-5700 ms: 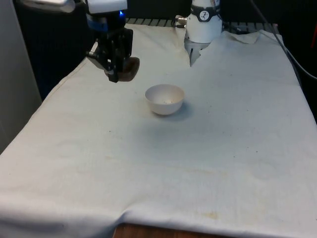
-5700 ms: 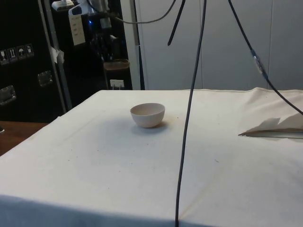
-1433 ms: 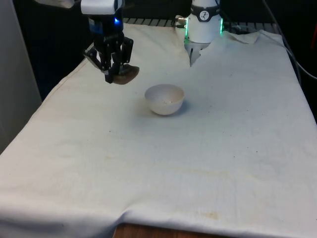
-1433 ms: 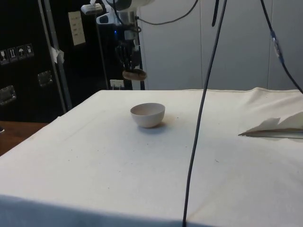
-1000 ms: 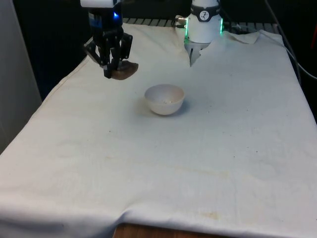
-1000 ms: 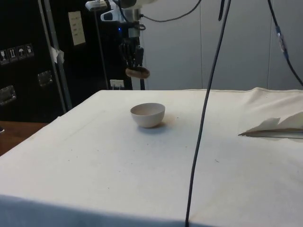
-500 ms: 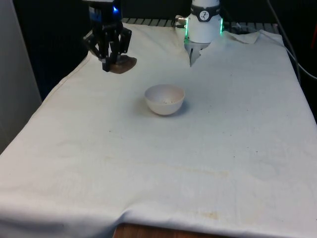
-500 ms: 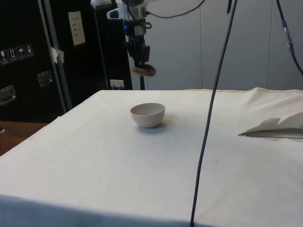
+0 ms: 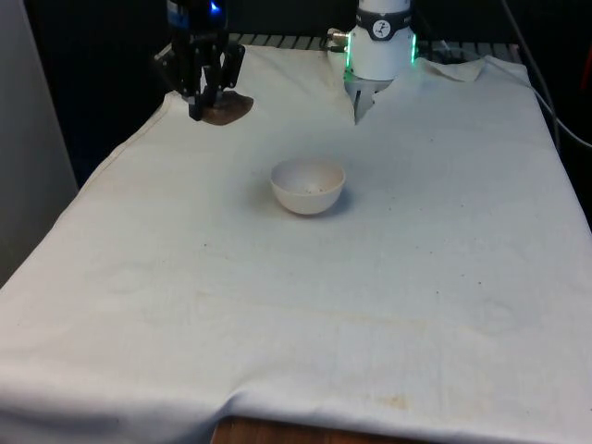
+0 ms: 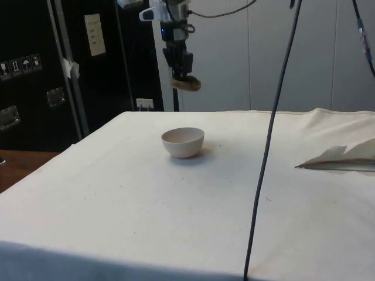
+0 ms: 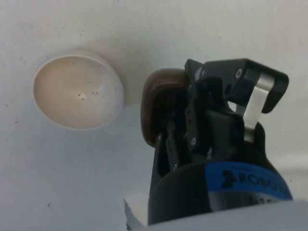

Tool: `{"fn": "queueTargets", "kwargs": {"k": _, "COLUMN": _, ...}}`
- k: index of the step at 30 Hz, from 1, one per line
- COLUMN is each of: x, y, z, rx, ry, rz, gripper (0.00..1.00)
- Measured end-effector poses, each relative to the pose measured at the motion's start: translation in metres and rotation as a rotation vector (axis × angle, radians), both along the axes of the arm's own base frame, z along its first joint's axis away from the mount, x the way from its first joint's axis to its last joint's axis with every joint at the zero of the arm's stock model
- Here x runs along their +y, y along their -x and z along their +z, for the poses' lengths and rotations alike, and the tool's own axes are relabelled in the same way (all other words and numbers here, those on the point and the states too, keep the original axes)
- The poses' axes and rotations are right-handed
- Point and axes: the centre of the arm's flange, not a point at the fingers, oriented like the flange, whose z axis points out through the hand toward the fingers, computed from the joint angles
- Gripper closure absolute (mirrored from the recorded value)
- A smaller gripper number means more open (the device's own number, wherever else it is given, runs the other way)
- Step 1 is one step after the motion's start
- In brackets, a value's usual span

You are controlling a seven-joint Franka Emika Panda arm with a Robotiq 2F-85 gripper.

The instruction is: Pour the coffee beans from the cup into the bowl.

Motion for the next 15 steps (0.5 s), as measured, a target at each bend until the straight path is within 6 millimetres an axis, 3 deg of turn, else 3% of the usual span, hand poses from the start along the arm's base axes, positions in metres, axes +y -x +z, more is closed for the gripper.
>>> {"fn": "queueTargets", "kwargs": {"k": 15, "x": -0.0026, "y": 0.0026, "z": -0.0016, "rx": -0.003, "ry": 0.001, "rz": -0.069, "gripper": 0.96}}
